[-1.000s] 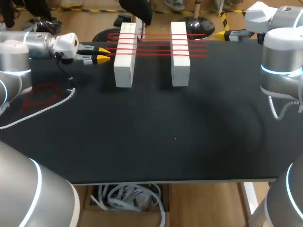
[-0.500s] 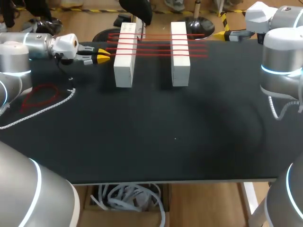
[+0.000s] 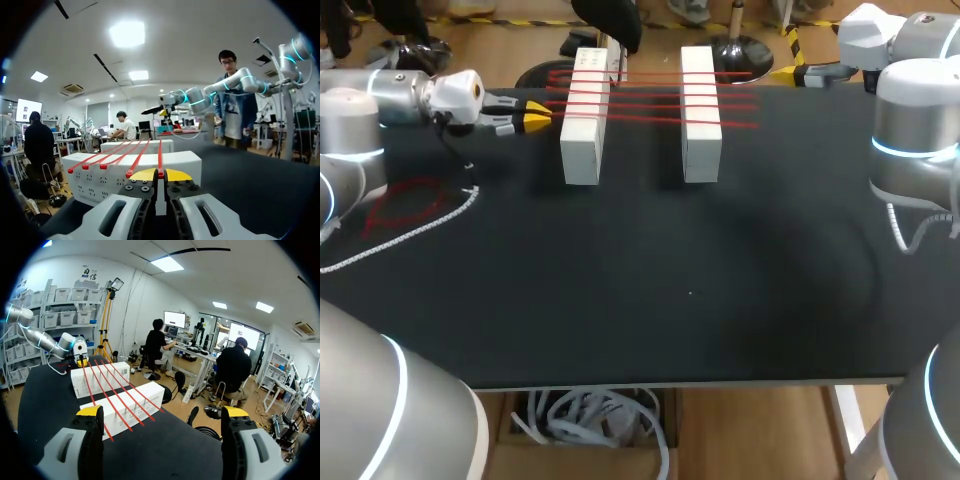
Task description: Grab the tape and strap the tape.
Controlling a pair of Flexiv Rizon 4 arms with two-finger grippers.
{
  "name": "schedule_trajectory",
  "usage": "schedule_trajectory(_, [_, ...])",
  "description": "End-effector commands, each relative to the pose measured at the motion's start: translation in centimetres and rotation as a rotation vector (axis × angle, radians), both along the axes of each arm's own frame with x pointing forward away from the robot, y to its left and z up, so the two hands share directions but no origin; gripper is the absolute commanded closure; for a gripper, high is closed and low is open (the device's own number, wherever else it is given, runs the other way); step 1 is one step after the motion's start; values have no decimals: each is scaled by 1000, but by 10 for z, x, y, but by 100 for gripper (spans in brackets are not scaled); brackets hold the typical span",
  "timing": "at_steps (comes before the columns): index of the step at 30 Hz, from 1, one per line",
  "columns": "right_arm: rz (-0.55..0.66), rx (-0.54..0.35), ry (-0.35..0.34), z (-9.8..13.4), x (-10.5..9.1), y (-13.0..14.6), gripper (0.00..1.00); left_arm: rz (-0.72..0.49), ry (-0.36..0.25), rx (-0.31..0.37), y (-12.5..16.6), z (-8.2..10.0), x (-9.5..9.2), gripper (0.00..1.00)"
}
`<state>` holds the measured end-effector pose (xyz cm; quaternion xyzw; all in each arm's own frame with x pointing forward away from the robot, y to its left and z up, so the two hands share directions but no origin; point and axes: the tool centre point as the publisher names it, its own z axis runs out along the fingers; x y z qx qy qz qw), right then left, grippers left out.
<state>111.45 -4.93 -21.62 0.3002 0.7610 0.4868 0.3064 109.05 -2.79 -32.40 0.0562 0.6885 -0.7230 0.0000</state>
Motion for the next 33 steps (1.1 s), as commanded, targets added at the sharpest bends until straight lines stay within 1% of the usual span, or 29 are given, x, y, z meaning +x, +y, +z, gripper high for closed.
schedule_trajectory(1, [0,1,-1,0,0,0,0,6,6,-32,2,5,-2,100])
schedule_trajectory(9, [0,1,-1,0,0,0,0,10,19,-136,2,24,-13,100])
schedule_trajectory(13, [0,1,-1,0,0,0,0,-23,48,-165,3,33,-18,100])
schedule_trajectory(17, [0,1,-1,0,0,0,0,-30,77,-184,6,41,-21,100])
schedule_trajectory(22, [0,1,-1,0,0,0,0,-49,92,-191,8,55,-22,100])
schedule_trajectory(24, [0,1,-1,0,0,0,0,-58,80,-190,8,62,-21,100])
schedule_trajectory(25, [0,1,-1,0,0,0,0,-68,96,-184,8,64,-21,100])
schedule_trajectory(26, [0,1,-1,0,0,0,0,-88,96,-174,9,67,-20,100])
schedule_trajectory(33, [0,1,-1,0,0,0,0,-88,96,-174,9,67,-20,100])
